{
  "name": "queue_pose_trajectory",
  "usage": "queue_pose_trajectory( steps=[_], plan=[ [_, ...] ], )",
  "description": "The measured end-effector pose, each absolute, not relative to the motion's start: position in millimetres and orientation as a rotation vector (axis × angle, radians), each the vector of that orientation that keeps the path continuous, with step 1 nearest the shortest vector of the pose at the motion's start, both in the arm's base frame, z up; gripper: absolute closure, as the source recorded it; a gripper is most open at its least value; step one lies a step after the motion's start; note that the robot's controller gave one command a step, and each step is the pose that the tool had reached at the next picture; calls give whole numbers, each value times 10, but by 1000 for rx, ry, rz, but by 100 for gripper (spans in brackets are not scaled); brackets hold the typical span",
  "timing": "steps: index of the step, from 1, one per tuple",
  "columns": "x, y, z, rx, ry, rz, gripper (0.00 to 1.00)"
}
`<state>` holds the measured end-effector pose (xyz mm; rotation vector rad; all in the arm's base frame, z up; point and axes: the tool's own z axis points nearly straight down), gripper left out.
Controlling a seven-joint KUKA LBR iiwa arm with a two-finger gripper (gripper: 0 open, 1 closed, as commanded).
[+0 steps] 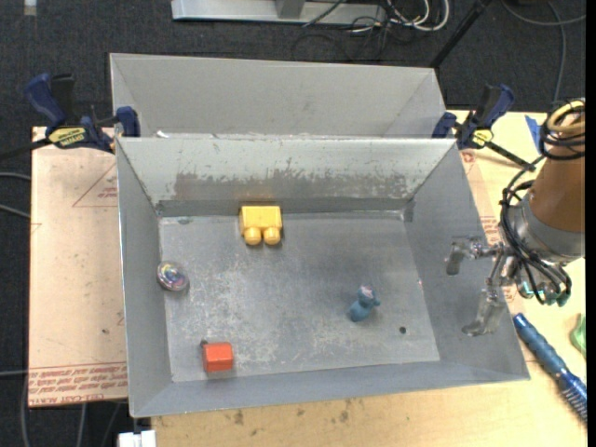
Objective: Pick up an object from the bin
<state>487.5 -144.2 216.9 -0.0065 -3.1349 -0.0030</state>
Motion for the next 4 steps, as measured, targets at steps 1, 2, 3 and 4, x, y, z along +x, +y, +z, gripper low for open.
queue_pose_trajectory(
  steps=[1,2,3,4],
  plan=[
    [5120,-440,693,888,-3016,-2,0],
    [5783,-31,1010,261,-3139,-4,0],
    [5860,55,1062,401,-3119,-1,0],
    [6022,119,685,464,-3111,-1,0]
  ],
)
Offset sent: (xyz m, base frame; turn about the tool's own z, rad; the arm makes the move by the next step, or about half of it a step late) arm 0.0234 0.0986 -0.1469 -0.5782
